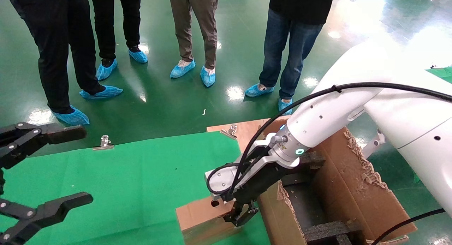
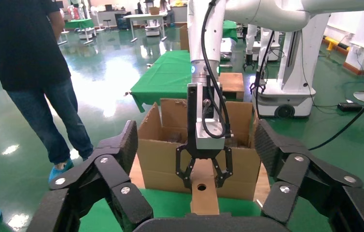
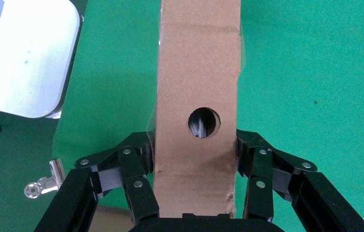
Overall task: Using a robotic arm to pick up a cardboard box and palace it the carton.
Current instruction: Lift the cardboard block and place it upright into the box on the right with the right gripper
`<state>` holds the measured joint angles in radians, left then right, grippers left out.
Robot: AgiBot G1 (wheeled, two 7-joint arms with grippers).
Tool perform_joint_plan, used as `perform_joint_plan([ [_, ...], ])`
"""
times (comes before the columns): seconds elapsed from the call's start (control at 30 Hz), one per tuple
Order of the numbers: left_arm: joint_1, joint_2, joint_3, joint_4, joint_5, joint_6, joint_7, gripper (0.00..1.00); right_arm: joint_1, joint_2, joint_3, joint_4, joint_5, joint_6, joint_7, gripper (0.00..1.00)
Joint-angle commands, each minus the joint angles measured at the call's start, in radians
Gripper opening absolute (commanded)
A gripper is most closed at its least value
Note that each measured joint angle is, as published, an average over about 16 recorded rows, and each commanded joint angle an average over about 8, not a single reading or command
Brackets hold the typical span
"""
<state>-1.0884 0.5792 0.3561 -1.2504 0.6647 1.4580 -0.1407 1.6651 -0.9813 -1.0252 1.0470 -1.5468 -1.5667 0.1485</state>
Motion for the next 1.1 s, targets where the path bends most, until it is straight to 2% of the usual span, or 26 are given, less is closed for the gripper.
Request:
perform_joint_plan([
  [0.03, 0.000, 0.000, 0.000, 0.000, 0.000, 0.000, 0.000, 1.00, 0.000, 0.000, 0.000, 0.001, -0.001, -0.001, -0.001, 0.00],
  [0.27, 0.000, 0.000, 0.000, 0.000, 0.000, 0.000, 0.000, 1.00, 0.005, 0.006, 0.015, -0.023, 0.022, 0.022, 0.022, 0.00],
  [0.4, 0.000, 0.000, 0.000, 0.000, 0.000, 0.000, 0.000, 1.00, 0.040, 0.016, 0.043, -0.056, 0.043, 0.045, 0.046, 0.00],
  [0.6, 0.000, 0.000, 0.000, 0.000, 0.000, 0.000, 0.000, 1.00, 0.160, 0.031, 0.089, -0.137, 0.063, 0.039, 0.057, 0.00],
  [0.8, 0.000, 0.000, 0.000, 0.000, 0.000, 0.000, 0.000, 1.00, 0.308, 0.044, 0.114, -0.242, 0.068, 0.005, 0.030, 0.00],
  [0.97, 0.000, 0.000, 0.000, 0.000, 0.000, 0.000, 0.000, 1.00, 0.405, 0.056, 0.099, -0.306, 0.065, -0.013, 0.002, 0.00],
  [1.1, 0.000, 0.000, 0.000, 0.000, 0.000, 0.000, 0.000, 1.00, 0.448, 0.067, 0.069, -0.339, 0.073, -0.017, -0.010, 0.00],
])
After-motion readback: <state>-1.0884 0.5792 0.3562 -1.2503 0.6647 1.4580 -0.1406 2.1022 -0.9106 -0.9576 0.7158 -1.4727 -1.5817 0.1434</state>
